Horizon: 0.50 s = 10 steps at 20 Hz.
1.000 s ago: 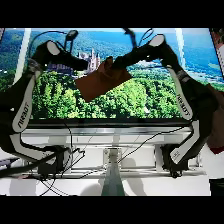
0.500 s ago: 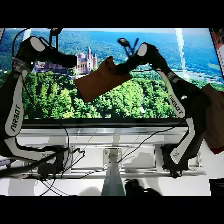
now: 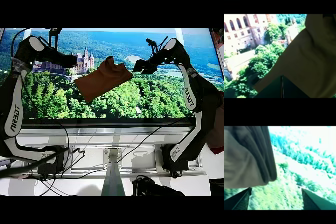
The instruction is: Fold the clothes and pants, and hang the long-sleeved shirts on hangers.
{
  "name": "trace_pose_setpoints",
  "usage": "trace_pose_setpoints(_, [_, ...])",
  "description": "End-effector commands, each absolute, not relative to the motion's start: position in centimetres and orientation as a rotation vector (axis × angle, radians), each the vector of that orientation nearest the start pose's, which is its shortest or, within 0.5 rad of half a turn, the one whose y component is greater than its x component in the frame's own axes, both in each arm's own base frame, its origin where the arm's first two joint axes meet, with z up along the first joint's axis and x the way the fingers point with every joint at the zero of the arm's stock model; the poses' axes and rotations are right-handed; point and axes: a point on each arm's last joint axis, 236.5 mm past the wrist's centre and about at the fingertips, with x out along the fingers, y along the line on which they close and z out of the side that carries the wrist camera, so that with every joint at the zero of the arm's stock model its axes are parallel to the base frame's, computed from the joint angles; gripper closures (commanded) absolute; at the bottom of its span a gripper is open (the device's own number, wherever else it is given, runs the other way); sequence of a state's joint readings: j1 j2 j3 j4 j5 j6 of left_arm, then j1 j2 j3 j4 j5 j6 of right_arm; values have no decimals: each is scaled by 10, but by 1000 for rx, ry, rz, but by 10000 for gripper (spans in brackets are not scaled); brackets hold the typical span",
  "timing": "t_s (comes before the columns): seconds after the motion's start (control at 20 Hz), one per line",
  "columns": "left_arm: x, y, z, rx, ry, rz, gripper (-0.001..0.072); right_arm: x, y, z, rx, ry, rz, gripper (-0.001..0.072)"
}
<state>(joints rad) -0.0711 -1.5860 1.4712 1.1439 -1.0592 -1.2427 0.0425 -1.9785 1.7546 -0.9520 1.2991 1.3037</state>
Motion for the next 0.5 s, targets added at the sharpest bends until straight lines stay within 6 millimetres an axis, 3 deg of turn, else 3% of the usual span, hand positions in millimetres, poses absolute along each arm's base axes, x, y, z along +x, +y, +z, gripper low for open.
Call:
trace_pose_setpoints(0.0, [480, -120, 16, -74, 1104, -453, 688, 517, 155, -66, 440, 1309, 544, 13])
trace_pose_setpoints(0.15, [480, -120, 16, -74, 1104, -453, 689, 528, 165, -78, 568, 1300, 517, 14])
trace_pose_setpoints(0.45, [480, -120, 15, -73, 1106, -453, 688, 499, 202, -101, 738, 1436, 651, 14])
